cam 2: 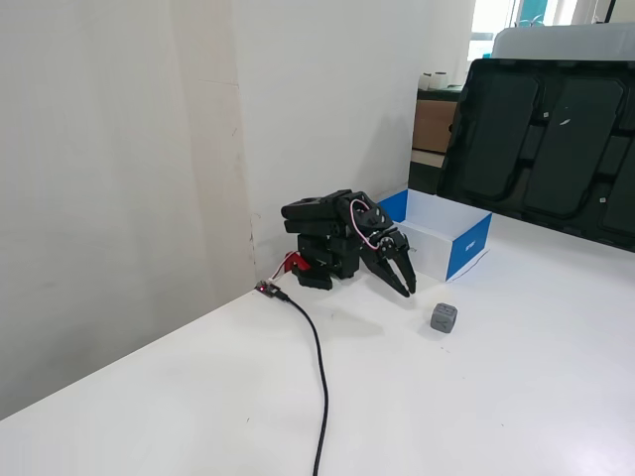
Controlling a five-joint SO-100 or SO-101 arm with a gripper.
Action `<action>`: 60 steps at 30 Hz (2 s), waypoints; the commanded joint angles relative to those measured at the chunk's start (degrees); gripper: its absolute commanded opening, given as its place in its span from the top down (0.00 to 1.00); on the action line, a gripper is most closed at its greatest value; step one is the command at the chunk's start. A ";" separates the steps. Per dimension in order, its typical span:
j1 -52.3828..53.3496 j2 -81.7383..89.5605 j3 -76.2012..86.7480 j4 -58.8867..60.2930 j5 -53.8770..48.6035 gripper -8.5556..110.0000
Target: Pick the gray block and keep it in the box.
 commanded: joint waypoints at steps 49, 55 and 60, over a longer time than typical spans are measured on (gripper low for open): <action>-0.88 6.77 0.53 0.00 -0.53 0.93; -0.53 6.77 0.35 0.26 -0.18 0.93; 0.00 6.77 -0.26 1.32 0.09 0.93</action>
